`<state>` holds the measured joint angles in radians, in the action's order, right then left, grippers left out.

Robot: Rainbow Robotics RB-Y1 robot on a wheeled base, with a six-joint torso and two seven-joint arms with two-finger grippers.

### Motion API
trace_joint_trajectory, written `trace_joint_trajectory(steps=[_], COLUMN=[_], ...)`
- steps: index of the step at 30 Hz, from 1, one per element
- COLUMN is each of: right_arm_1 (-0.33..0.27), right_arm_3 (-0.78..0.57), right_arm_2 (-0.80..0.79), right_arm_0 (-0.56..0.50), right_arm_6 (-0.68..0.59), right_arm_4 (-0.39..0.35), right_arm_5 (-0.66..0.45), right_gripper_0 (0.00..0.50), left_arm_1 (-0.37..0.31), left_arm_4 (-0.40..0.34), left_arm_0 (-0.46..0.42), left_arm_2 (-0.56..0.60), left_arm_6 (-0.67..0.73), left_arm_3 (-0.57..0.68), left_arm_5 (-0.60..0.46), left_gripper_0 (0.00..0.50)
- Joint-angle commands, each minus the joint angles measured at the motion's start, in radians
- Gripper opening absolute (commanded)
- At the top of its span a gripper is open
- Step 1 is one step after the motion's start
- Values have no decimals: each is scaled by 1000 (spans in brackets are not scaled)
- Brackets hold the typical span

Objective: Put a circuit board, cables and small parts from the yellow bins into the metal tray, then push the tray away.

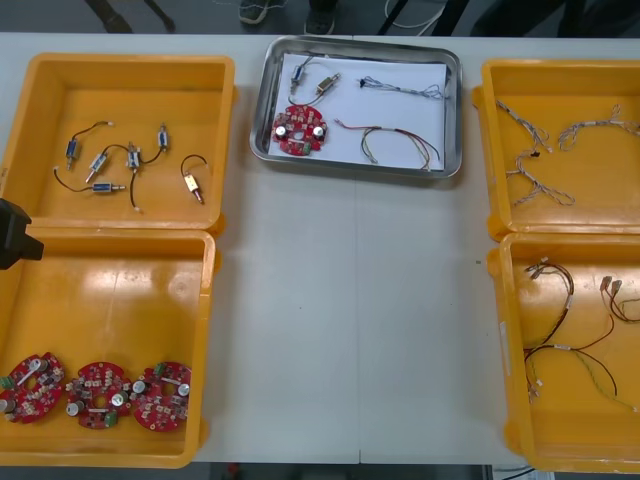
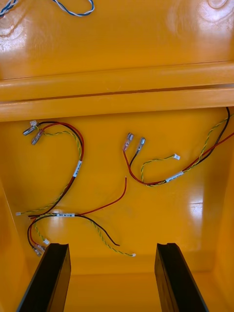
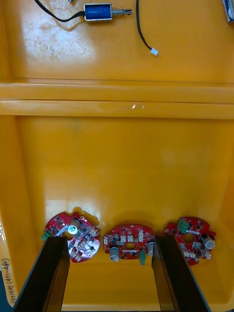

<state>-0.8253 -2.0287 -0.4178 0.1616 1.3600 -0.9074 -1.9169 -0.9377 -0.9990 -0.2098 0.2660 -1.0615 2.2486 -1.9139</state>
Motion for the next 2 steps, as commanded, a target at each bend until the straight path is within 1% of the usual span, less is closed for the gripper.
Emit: trace_joint_trajectory(steps=[1, 2], right_arm_1=[-41, -41], right_arm_3=[-22, -22], right_arm_2=[-29, -29], right_arm_0=[-14, -14], right_arm_6=[-1, -1], right_arm_4=[-2, -2], right_arm_5=[-3, -3], right_gripper_0=[500, 500], left_arm_1=[-44, -44], left_arm_4=[8, 8], left_arm_0=[10, 10], left_arm_2=[32, 32], left_arm_6=[-5, -5], left_arm_3=[23, 23], left_arm_5=[-6, -6], left_gripper_0=[500, 500])
